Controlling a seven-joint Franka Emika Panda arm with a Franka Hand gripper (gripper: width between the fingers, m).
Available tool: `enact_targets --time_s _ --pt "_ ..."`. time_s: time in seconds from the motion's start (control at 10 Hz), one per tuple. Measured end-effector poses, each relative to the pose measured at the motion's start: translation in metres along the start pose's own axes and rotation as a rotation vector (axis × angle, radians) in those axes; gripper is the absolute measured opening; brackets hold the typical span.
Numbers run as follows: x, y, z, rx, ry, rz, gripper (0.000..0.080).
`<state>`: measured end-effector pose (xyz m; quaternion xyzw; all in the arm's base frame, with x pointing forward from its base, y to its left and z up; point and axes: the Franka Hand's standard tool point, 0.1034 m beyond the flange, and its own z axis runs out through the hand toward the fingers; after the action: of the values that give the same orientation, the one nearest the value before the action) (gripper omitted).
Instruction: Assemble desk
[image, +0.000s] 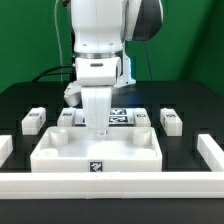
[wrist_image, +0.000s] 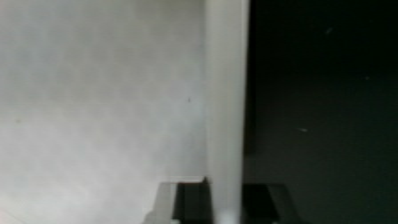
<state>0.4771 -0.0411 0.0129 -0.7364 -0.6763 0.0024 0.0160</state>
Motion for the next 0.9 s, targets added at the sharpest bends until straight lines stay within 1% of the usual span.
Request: enact_targets --time_s 0.5,0.6,0.7,0.8,0.9 --pt "0.001 0.001 0.0 -0.001 0.0 -0.001 0.0055" --pt "0.007 0.006 -0.001 -0.003 0.005 -0.011 0.0055" --pt "0.021 0.013 0.0 -0.012 0.016 -0.021 0.0055" --pt "0.039 0.014 0.001 -0.02 0.031 -0.029 0.0055" --pt "0.049 0.022 0.0 -0.03 0.041 -0.043 0.0055"
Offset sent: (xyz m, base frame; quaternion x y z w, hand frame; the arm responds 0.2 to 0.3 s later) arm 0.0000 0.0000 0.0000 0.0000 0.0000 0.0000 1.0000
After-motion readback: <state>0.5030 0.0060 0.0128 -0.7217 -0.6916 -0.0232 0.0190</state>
